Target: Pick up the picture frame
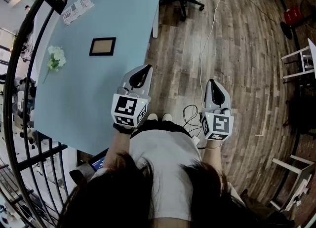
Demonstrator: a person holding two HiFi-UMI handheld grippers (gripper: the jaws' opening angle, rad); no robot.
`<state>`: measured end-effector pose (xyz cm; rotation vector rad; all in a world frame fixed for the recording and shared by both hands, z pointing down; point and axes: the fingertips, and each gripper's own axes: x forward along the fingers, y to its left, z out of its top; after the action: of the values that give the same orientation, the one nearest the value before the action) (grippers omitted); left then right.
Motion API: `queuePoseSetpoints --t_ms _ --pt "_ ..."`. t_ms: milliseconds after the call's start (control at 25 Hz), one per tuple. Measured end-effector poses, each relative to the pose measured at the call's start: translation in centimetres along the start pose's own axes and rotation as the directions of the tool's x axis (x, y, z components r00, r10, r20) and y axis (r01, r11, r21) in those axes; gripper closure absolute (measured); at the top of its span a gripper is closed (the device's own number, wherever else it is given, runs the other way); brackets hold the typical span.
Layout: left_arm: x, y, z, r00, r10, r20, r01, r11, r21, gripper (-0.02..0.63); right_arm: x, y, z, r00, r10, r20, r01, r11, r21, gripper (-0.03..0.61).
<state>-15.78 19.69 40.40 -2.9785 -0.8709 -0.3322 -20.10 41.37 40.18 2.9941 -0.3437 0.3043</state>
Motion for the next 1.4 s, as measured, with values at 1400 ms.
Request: queuePoseSetpoints --t_ms 1400 --pt "16.3 10.6 2.5 0.998 0.051 -0.027 -0.053 0.995 -0.079 0.554 19.5 -5.1 3.1 0.993 0.119 0.005 -0.119 0.99 0.082 0.509"
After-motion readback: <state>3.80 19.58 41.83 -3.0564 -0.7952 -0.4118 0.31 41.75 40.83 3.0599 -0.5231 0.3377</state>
